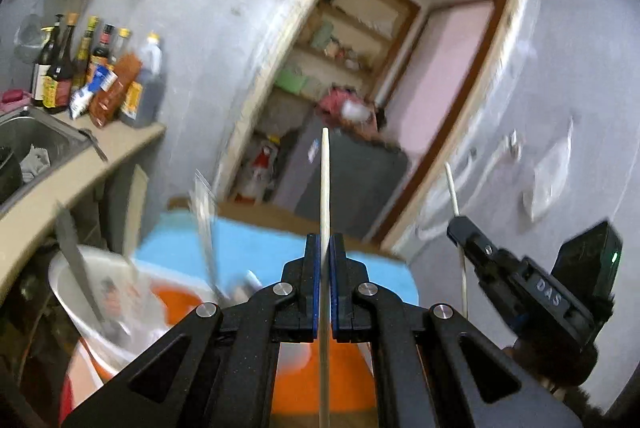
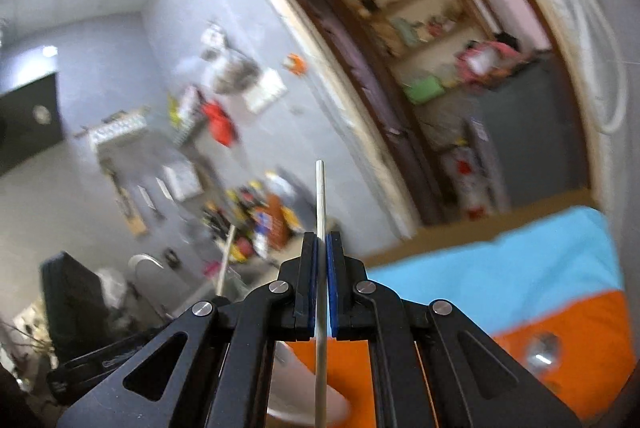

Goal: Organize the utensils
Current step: 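Lift both chopsticks and carry them over the white caddy, then lower both chopsticks into the caddy and open both grippers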

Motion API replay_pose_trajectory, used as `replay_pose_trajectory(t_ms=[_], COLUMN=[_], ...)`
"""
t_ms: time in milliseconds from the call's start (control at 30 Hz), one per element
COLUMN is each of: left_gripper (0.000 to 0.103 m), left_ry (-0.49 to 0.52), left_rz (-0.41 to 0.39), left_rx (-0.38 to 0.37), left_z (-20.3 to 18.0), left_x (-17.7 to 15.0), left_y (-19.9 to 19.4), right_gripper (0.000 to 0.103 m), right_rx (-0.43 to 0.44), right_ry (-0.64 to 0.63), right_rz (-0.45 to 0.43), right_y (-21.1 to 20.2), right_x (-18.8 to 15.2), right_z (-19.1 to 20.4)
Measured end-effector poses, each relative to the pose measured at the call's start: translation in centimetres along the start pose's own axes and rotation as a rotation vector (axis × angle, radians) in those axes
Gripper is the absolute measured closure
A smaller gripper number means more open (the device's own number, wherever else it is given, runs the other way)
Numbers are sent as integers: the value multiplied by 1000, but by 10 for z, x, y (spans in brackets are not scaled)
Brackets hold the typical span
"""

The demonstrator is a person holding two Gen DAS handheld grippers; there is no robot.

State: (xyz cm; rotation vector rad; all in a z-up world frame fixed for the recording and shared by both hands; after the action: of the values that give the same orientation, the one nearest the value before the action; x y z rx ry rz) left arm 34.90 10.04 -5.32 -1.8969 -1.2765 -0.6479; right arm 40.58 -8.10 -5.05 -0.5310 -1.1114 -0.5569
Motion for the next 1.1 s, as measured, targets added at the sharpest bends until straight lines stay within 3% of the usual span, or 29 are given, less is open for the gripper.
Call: replay_pose_trajectory(t_ms=[167,367,500,833,1100], left_gripper=[101,101,101,101,101], left_ry=[-98,-173,-182,-16,52], left_rz=[-143,-245,-281,-358,-400], left_rx=[29,37,46,132,131], left_z=[62,114,131,120,122], left_x=[61,86,81,55,30], left_y=[-15,-23,-24,-24,-21], right_gripper=[100,100,100,100,100], right_rx=[121,156,144,93,93], right_ry=[3,-23,-41,-7,-173], right_rz=[-88,-127,-138,-175,-140], right_y=[42,76,86,88,87], right_x=[18,7,-9,-37,-60], right_z=[34,54,51,34,53])
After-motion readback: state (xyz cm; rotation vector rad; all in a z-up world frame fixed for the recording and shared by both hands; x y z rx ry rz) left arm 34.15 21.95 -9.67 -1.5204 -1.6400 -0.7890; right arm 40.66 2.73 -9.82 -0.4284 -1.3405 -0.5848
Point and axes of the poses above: each gripper's, at about its wrist camera, not at the fingertips, and y roughly the way its jaws point, z to its left, x to its top, the point moved 7 cm from there along y, roughly the way its jaws point, and after that the axes turned 10 degrees about -y, right-handed, at the moved point
